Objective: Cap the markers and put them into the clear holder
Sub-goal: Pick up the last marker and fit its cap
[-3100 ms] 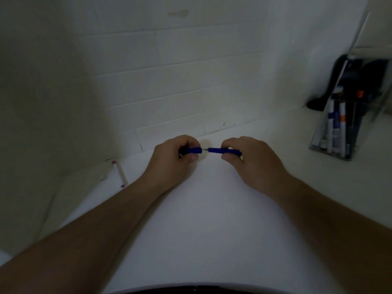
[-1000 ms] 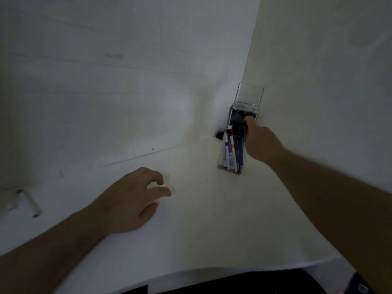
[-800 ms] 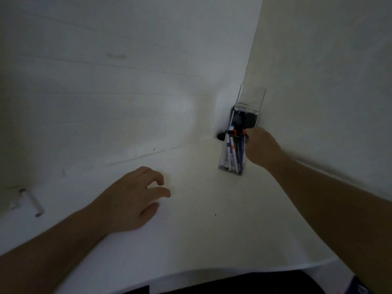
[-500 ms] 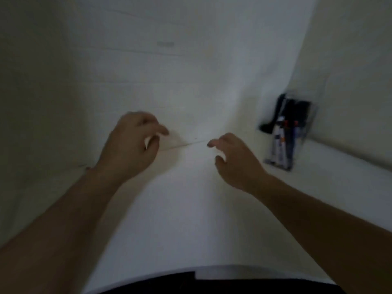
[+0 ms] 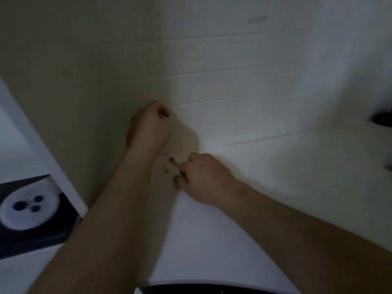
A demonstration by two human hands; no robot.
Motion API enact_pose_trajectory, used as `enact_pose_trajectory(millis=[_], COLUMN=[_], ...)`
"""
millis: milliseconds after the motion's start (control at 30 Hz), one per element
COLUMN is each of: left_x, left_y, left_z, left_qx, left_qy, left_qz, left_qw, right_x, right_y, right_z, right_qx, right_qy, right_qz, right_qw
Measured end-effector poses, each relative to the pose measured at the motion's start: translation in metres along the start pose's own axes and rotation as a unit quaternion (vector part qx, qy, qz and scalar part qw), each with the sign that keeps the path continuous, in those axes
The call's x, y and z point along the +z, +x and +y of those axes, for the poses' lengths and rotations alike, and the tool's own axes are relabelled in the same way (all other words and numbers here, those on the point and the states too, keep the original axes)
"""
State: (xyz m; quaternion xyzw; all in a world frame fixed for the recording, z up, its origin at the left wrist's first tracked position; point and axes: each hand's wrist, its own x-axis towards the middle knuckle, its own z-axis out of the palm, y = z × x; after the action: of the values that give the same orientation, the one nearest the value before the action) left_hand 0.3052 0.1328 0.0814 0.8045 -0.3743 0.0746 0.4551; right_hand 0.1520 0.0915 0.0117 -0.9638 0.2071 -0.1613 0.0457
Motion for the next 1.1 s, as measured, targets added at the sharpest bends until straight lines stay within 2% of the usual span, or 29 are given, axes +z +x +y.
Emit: enact_pose_trajectory(millis=[67,167,267,333,433,533,633,733,800,933,1000,1100], left_x=[0.001,0.006,0.011,0.012,0.016,0.023,0.040,0.070,0.090,0.110,0.110,0.108], left_y=[0.001,0.001,-0.007,-0.012,-0.017,-0.022,-0.037,-0.063,-0.080,-0.092,-0.093,-0.093], left_z=[-0.003,-0.006,-0.006,-0.002,0.003,0.010,0.023,0.043,0.053,0.056,0.056,0.056], left_qx=[-0.027,-0.012,0.009,0.022,0.064,0.077,0.106,0.122,0.110,0.109,0.088,0.036], left_qy=[0.066,0.151,0.245,0.292,0.327,0.303,0.185,-0.009,-0.091,-0.133,-0.185,-0.285], left_qz=[-0.069,-0.205,-0.361,-0.411,-0.417,-0.416,-0.381,-0.338,-0.326,-0.308,-0.299,-0.301], left_qw=[0.995,0.967,0.900,0.863,0.845,0.854,0.900,0.933,0.935,0.936,0.932,0.910], right_x=[-0.007,-0.025,-0.049,-0.058,-0.062,-0.061,-0.050,-0.046,-0.051,-0.064,-0.065,-0.065], right_y=[-0.005,-0.024,-0.059,-0.088,-0.122,-0.129,-0.125,-0.125,-0.124,-0.127,-0.128,-0.126], right_z=[0.017,0.067,0.123,0.158,0.190,0.199,0.199,0.198,0.195,0.183,0.175,0.165], right_qx=[0.037,0.111,0.186,0.235,0.288,0.300,0.214,0.209,0.224,0.241,0.227,0.210], right_qy=[-0.030,-0.052,-0.037,-0.042,-0.005,0.047,0.012,0.044,0.071,0.155,0.145,0.140], right_qz=[0.008,-0.007,-0.012,0.004,0.064,0.081,0.091,0.126,0.148,0.159,0.157,0.162], right_qw=[0.999,0.992,0.982,0.971,0.955,0.949,0.973,0.969,0.961,0.945,0.950,0.954])
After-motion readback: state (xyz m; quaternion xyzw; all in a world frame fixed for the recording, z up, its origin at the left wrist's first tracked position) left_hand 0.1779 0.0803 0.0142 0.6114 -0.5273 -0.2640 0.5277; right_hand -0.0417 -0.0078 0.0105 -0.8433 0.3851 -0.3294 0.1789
